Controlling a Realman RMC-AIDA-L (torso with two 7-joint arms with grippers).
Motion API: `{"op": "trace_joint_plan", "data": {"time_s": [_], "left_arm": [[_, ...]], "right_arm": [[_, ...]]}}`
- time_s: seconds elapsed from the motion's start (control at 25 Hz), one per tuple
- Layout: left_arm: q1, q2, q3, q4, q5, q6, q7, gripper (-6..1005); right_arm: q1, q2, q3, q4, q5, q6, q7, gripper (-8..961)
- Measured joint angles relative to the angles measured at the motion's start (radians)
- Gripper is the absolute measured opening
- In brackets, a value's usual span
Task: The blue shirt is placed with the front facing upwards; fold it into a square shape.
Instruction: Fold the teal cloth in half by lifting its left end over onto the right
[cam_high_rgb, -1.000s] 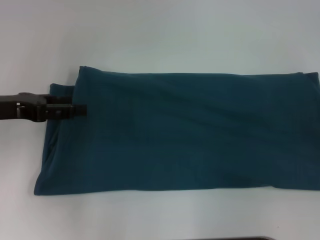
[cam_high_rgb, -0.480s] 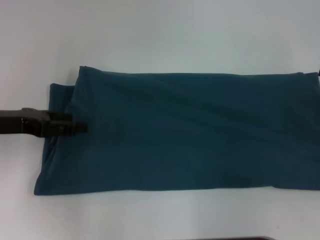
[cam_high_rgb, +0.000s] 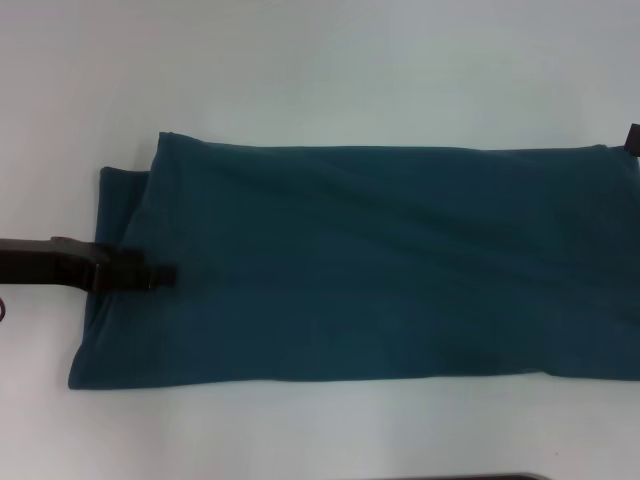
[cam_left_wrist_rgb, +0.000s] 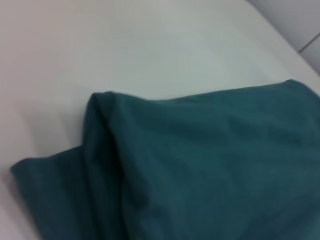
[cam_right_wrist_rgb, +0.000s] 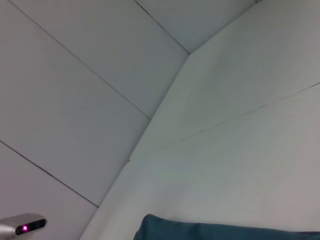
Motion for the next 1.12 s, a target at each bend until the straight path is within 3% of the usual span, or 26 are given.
{"op": "trace_joint_plan", "data": {"time_s": [0.48,0.84,1.12], "left_arm": [[0.002,-0.001,-0.004,-0.002,0.014,0.015,-0.003,785],[0.019,0.022,-0.006,-0.014,0.015,0.08,-0.007,785],[0.029,0.023,-0.005,-0.025,0.019,0.07,-0.009,785]], "right_arm": [[0.003,0.002,0.0,0.0,0.009,0.0,0.003,924],[0.005,-0.001,-0.003,0.0,0.009,0.001,0.002,923],[0.005,-0.002,-0.005,0.0,0.009,0.003,0.001,923]]}}
